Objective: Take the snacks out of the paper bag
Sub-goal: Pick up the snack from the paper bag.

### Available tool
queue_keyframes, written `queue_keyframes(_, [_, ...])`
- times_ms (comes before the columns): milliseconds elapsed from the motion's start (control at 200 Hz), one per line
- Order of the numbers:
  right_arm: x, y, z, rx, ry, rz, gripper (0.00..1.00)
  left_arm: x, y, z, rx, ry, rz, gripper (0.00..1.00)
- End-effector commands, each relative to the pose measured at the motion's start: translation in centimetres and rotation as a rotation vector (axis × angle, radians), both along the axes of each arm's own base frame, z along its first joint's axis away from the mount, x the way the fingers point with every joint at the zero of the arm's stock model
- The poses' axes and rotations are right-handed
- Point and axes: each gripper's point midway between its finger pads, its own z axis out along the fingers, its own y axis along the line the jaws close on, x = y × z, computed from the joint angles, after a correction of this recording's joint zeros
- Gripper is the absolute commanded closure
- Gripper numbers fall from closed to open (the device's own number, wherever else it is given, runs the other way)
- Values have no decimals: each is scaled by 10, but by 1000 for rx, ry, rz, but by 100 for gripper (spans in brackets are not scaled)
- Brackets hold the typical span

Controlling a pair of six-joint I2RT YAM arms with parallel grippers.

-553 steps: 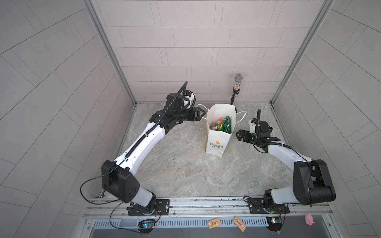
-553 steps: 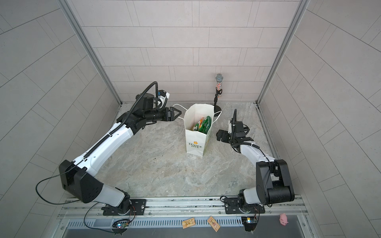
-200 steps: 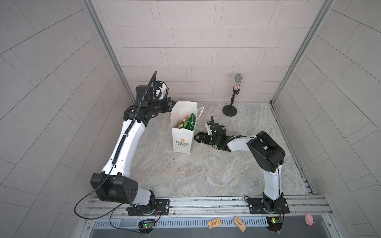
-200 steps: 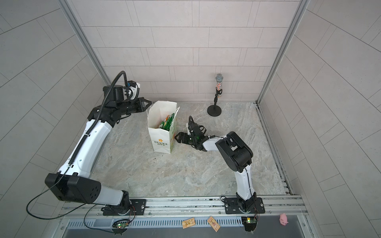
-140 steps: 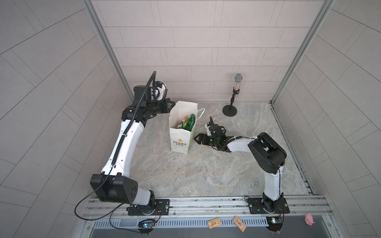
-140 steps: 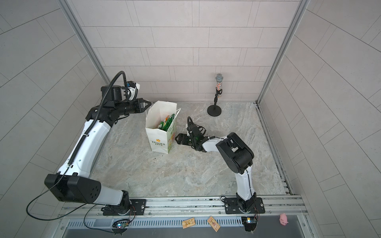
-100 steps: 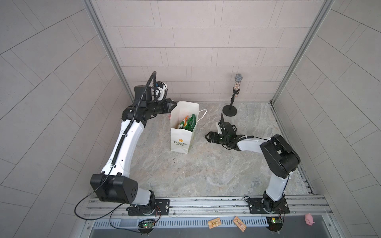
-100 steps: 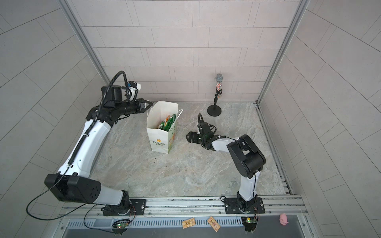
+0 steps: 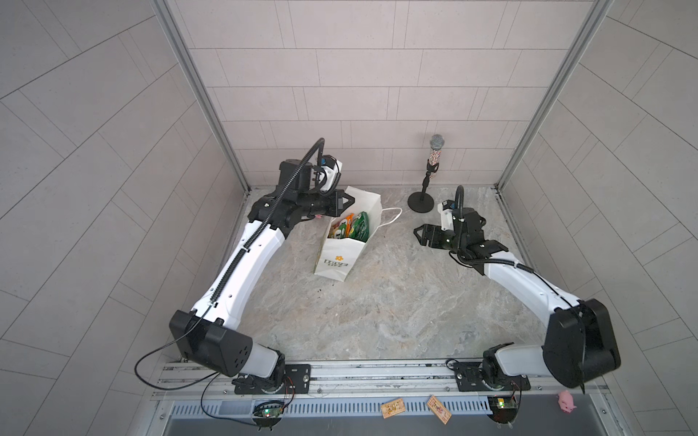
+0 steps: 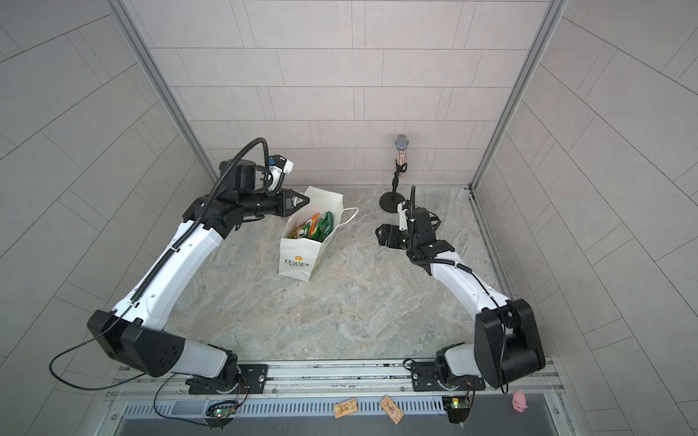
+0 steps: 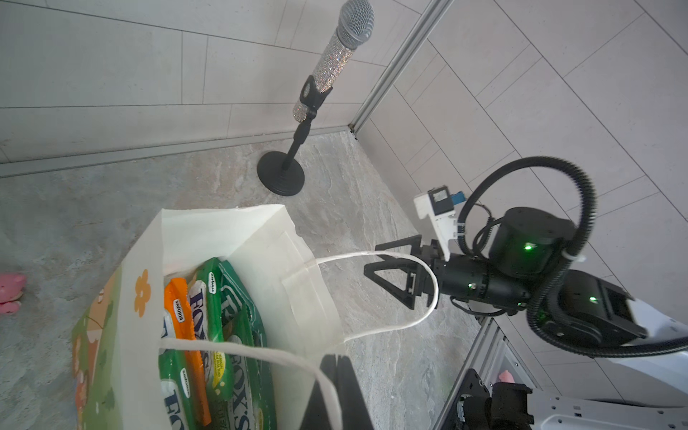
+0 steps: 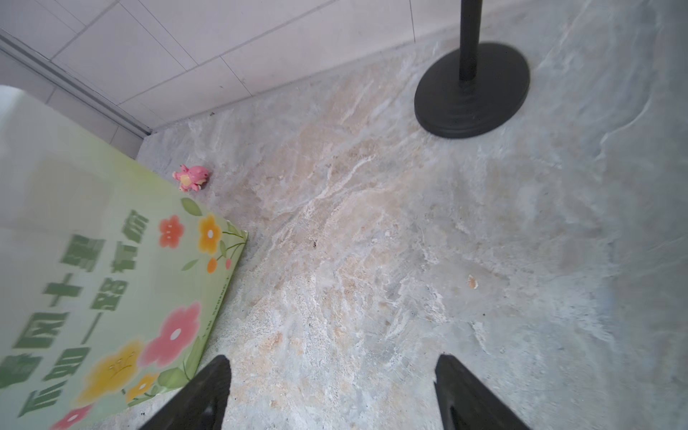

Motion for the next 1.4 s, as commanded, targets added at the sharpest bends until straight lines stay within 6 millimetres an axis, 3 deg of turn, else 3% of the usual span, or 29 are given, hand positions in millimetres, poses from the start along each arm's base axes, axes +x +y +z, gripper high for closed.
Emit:
queue_keyframes(0, [-17,-16,33,-76,-58,-23,13,-6,-25,22,-18,-73,-47,100])
queue_keyframes(235, [-42,-13,100,-42,-181,31,13,-28,-70,16,-10,-58,-135,100])
queue_keyframes(380, [-49,11,113,50,-196,148,12,-39,-90,15,-14,-54,-178,100])
queue_keyframes(635, [-53,60,70,2,-87,333,14,-53,-101,1,-3,-17,-213,100])
queue_keyframes(805, [-51,75,36,3,-28,344,19,-59,-94,-7,18,-8,-202,100])
queue_keyframes(1031, [-70,104,-3,-28,17,392,22,-57,-74,-14,100,-35,-129,100])
queue_keyframes(1396, [-80,162,-25,101,-5,387,24,-57,-38,-13,202,-95,4,100])
